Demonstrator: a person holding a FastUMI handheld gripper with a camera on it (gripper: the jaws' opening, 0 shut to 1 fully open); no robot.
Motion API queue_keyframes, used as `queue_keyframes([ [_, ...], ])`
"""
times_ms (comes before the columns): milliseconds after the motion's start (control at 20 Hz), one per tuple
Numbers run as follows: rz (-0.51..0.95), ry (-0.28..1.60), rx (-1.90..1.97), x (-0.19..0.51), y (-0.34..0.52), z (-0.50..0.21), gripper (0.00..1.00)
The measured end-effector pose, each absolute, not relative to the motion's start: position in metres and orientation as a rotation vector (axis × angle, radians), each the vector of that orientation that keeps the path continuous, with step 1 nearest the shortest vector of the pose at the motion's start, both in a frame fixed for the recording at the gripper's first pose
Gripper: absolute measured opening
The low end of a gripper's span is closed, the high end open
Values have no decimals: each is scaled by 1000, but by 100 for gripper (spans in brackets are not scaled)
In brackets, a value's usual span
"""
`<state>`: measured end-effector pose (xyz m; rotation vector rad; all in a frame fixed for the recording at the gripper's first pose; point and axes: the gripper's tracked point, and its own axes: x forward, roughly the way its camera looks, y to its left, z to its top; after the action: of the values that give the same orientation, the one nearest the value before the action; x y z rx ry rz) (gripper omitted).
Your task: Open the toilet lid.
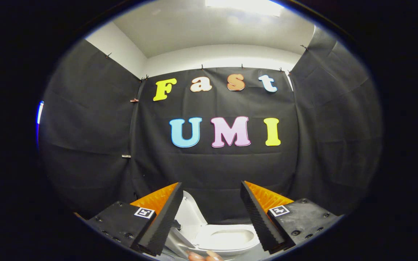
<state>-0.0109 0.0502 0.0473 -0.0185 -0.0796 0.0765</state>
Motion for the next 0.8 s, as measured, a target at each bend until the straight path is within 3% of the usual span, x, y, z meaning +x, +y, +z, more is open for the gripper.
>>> queue_keyframes([
  [800, 52, -63, -14, -21, 33, 48, 99],
])
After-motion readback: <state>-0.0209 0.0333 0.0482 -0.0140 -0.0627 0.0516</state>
